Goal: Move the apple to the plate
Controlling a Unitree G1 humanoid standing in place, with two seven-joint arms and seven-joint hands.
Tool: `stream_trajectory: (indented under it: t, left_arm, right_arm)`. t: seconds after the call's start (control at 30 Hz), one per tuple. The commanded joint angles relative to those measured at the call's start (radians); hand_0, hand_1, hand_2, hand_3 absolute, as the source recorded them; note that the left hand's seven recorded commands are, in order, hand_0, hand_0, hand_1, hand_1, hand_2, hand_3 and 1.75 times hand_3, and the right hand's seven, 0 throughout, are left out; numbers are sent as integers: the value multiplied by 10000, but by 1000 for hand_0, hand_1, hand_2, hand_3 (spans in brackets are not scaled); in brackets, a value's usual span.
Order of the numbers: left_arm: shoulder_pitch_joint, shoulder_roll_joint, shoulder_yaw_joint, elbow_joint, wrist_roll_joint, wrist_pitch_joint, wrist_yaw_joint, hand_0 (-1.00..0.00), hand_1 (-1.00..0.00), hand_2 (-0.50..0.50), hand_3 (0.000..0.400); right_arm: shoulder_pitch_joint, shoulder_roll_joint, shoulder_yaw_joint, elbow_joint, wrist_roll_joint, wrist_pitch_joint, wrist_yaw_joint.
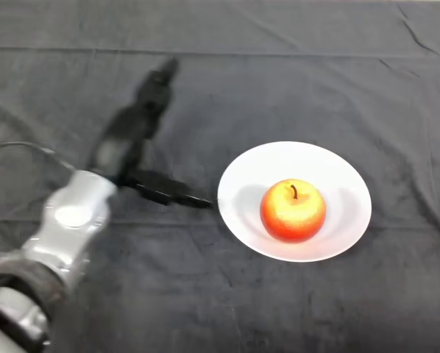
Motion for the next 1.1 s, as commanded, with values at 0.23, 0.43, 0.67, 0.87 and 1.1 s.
stream_trajectory:
  t: [0.23, 0.43, 0.67, 0.87, 1.1]
  left_arm:
    - [1505, 1917, 1905, -1140, -979, -340, -517, 0, 0, 0, 0]
    - [2321, 2756, 3301, -1553, -1620, -305, -610, 0, 0, 0, 0]
    - [3258, 3493, 4968, -1589, -2419, -345, -915, 0, 0, 0, 0]
    - [3930, 3911, 6337, -1177, -3032, -445, -1322, 0, 0, 0, 0]
    - [4742, 4304, 7924, -689, -3732, -560, -1761, 0, 0, 0, 0]
  right_arm:
    - [-221, -25, -36, -93, 152, -77, -45]
    - [-216, -20, -33, -106, 151, -78, -51]
    - [-213, -17, -31, -115, 151, -77, -55]
    - [-213, -19, -31, -114, 151, -76, -56]
    - [-217, -24, -33, -103, 153, -75, -52]
